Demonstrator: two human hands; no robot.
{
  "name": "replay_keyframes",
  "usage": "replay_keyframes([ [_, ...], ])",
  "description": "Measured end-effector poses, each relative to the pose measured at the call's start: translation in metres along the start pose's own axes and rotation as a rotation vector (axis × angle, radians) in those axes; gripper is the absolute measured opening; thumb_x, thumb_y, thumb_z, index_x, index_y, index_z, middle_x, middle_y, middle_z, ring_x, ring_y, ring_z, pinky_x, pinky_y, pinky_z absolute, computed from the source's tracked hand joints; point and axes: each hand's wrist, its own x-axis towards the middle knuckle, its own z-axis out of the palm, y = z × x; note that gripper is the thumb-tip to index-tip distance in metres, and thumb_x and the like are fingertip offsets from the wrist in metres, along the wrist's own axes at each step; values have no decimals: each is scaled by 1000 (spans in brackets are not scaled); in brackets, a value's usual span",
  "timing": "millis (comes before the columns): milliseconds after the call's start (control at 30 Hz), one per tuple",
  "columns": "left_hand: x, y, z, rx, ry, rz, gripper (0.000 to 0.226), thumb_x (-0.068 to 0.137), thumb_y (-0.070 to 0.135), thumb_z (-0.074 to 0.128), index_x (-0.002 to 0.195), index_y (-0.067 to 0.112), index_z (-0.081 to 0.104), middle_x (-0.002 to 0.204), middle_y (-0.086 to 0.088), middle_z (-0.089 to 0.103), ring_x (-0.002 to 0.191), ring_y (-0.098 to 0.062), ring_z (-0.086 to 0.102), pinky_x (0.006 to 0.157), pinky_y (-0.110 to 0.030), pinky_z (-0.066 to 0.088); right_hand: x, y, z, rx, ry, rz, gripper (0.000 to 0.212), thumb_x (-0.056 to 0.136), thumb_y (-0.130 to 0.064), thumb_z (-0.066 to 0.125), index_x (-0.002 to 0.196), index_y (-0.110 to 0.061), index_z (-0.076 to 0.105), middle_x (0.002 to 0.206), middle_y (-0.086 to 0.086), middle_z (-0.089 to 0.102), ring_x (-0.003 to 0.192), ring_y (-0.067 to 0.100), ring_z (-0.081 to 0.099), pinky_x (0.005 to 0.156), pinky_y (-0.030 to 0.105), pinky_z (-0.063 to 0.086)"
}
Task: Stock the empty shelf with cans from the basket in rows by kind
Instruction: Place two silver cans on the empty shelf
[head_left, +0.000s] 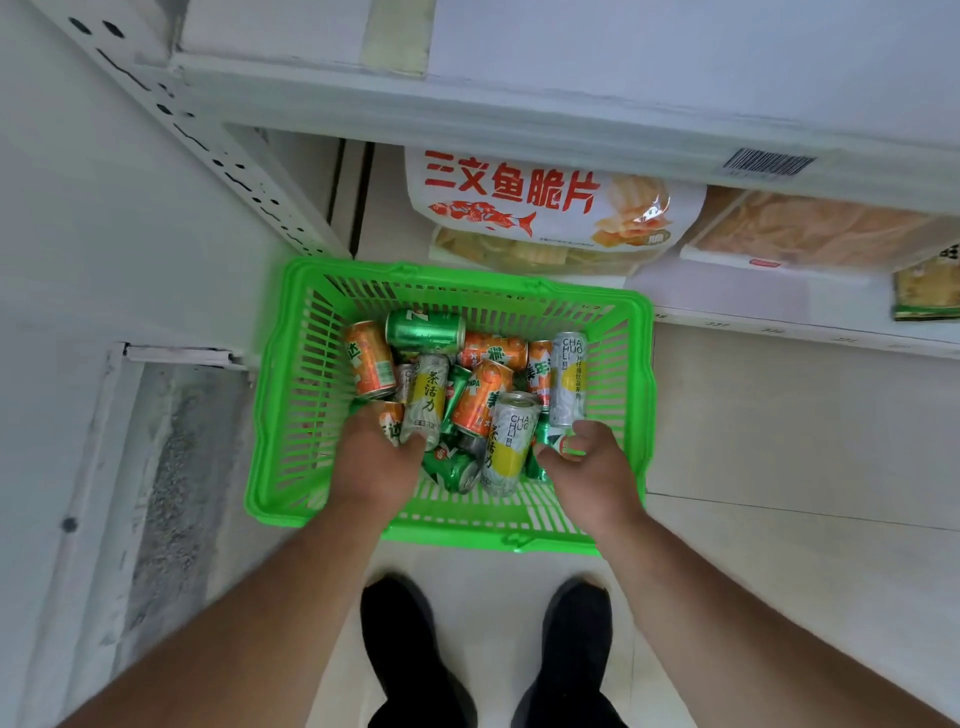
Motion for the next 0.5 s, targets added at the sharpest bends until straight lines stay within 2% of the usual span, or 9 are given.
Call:
replay_keyframes([
  [67,10,2,16,9,-48,-24,46,85,38,73,123,15,60,115,-7,64,92,-23,64,70,-24,50,13,4,13,31,-69,80,52,92,-28,77,135,-12,53,117,0,60,100,19,59,88,29,44],
  [133,26,0,33,45,-66,-18,57,79,51,69,123,15,59,116,-7,64,91,-24,66,73,-31,57,31,11,29,37,-93,132,31,91,-21,78,111,-18,54,94,-7,58,80,12,58,81,33,49],
  [167,32,-1,41,79,-76,-24,60,79,53,69,124,14,58,117,-8,64,94,-27,67,77,-35,58,40,14,40,44,-110,154,30,89,-20,80,102,-20,52,87,-9,58,74,9,57,73,32,50],
  [233,45,-3,57,177,-77,-19,59,84,51,70,125,11,55,118,-11,63,100,-31,66,82,-40,58,53,18,61,41,-126,175,43,75,-31,87,103,-17,58,90,-5,68,77,16,66,67,30,55],
  [300,55,-4,69,331,-60,4,61,85,58,67,122,11,55,116,-13,64,104,-32,64,83,-44,58,73,33,82,23,-134,159,65,57,-43,86,113,-15,67,98,-1,76,84,19,73,74,32,61],
  [333,61,-6,74,413,-39,15,62,86,61,64,121,11,55,115,-13,64,105,-33,63,84,-45,57,80,37,90,15,-127,162,66,57,-42,87,115,-15,68,100,-1,77,85,19,74,71,29,60],
  [400,71,-5,81,537,5,37,64,87,62,63,122,10,55,117,-14,66,110,-35,61,87,-43,55,87,38,98,14,-99,192,53,70,-32,90,113,-14,65,102,-1,73,84,19,70,57,18,48],
  [467,83,-6,85,614,23,38,67,87,59,65,129,9,52,121,-16,66,116,-36,58,88,-42,54,91,39,102,-3,-68,218,45,76,-29,88,108,-16,58,99,-1,66,77,17,62,49,16,36],
  [500,87,-5,87,627,30,24,70,86,57,67,133,10,48,123,-17,65,117,-37,58,87,-42,52,93,40,104,-12,-44,213,45,77,-32,88,106,-17,57,98,-1,65,74,15,59,51,18,37],
])
